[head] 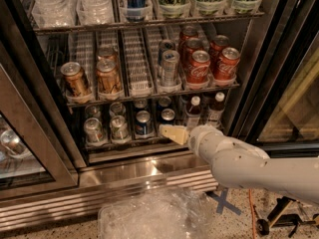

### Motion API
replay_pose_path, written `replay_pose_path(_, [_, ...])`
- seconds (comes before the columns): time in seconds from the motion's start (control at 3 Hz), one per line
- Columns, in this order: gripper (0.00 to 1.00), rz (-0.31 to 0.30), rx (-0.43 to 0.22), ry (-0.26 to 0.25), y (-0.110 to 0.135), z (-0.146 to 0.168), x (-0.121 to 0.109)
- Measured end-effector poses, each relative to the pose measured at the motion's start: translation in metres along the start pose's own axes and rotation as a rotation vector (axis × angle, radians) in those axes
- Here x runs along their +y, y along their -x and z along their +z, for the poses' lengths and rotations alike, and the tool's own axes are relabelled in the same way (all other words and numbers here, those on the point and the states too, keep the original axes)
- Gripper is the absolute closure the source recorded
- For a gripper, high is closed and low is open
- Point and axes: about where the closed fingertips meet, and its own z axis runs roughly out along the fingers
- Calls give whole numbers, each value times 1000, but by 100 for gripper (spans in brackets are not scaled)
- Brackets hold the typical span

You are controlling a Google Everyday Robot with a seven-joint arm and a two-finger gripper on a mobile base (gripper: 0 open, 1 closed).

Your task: Pick blue plastic bottle from bottom shelf of fridge

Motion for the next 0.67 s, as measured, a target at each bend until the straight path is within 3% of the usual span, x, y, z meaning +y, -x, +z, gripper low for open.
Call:
replay_pose_path(0.33, [0,100,-88,50,-20,27,-18])
replay_pose_path(0.67, [0,129,-173,84,-38,44,-31])
